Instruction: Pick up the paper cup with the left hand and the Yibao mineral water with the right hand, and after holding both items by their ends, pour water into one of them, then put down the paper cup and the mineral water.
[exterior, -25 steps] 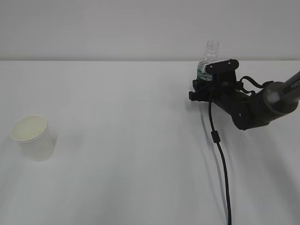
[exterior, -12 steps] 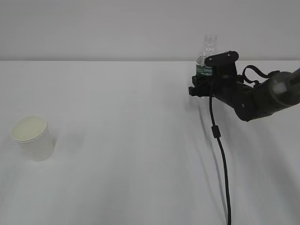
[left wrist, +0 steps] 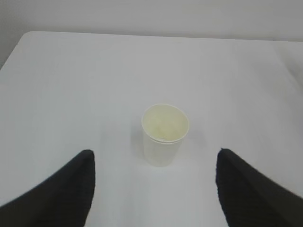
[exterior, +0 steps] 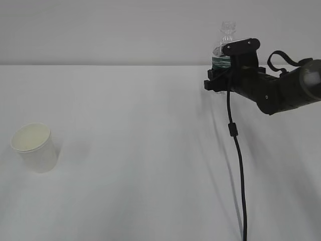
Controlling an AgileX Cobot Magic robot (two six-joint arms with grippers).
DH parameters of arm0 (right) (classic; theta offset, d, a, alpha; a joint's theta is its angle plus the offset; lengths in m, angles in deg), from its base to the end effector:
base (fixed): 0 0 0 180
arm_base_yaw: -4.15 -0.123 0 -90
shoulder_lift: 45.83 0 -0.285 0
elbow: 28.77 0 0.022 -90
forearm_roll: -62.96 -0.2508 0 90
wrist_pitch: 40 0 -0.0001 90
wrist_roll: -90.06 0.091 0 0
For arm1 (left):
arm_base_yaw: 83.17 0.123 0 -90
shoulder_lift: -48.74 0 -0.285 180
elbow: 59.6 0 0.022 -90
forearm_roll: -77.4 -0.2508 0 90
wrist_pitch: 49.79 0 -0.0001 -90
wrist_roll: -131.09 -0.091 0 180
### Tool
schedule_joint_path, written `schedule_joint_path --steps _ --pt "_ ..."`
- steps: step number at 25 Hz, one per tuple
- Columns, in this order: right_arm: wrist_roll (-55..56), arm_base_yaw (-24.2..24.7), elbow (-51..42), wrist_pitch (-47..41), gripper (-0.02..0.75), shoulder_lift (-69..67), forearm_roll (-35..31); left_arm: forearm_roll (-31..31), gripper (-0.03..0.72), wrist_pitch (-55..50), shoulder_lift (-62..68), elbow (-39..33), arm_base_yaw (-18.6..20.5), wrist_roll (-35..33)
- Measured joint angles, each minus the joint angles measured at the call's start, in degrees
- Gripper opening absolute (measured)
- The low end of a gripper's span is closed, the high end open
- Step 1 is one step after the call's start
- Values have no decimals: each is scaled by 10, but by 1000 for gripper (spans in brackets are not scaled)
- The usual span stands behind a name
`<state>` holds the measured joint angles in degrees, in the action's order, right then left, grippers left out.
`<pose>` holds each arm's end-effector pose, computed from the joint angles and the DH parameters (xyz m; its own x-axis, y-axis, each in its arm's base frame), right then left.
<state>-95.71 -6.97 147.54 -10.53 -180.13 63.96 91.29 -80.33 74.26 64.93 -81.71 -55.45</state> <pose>0.4605 0.0913 0.1263 -0.2864 -0.1741 -0.9421 -0.2355 0.9660 -0.1069 0.0717 -0.0093 0.2746 -0.3617 -0.1041 -0.9265 0.0544 0.9897 -0.1324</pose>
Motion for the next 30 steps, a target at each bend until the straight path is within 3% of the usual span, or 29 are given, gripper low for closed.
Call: schedule_joint_path --steps 30 --pt "0 0 -2 -23 447 18 0 0 565 0 0 0 0 0"
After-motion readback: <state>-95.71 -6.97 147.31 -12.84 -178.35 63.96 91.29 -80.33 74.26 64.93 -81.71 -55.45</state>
